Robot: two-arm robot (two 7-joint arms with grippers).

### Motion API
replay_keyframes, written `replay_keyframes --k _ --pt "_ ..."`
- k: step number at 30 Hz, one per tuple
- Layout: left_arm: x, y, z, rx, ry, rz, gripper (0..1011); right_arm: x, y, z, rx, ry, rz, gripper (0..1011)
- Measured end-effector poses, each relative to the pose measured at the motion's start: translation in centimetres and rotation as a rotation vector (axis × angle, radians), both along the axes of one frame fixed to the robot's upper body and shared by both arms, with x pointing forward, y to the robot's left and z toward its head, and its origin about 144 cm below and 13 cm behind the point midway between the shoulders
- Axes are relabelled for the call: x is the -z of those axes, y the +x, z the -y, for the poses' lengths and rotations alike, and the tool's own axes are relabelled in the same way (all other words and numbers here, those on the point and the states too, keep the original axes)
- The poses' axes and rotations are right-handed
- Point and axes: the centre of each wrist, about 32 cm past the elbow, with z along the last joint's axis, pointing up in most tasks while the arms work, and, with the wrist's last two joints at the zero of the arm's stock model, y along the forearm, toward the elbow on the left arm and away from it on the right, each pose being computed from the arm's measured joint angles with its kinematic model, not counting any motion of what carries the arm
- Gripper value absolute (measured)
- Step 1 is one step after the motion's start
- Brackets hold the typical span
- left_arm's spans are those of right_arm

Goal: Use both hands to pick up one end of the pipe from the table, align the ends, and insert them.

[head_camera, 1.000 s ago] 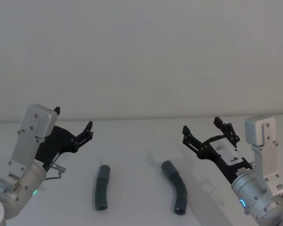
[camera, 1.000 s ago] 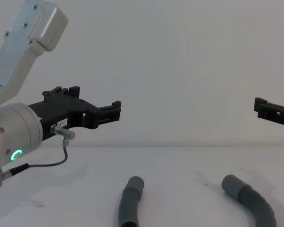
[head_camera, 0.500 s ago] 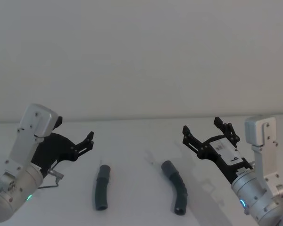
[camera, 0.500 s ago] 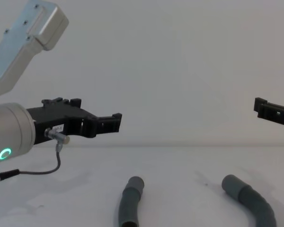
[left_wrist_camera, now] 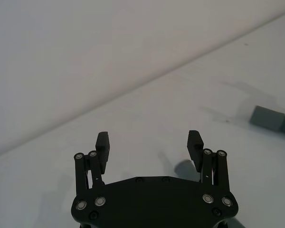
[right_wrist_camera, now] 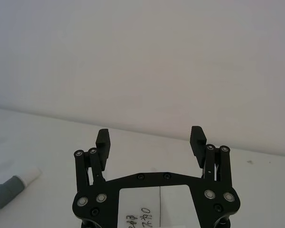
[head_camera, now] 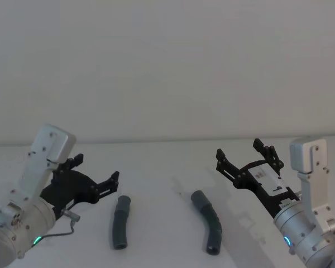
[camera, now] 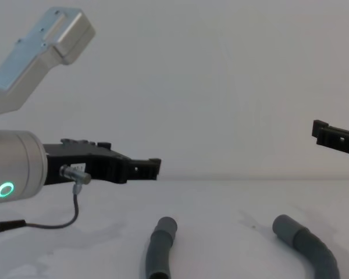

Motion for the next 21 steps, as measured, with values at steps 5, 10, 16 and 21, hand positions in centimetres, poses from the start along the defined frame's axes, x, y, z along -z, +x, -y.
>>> replay_keyframes --k 5,10,16,21 --pt "-0.3 -0.3 0.5 0.025 0.0 -0.05 1000 0.0 0.0 0.0 0.0 0.0 0.0 1000" --pt "-0.3 -0.6 1.0 0.041 0.008 -0.086 1000 0.0 0.0 0.0 0.0 0.0 0.0 1000" --pt "-0.3 -1.0 1.7 0.044 0.019 -0.117 1000 0.0 0.0 0.0 0.0 0.0 0.0 1000" --pt "-0.3 -1.4 2.1 0.03 0.026 -0.135 1000 0.0 0.0 0.0 0.0 0.0 0.0 1000"
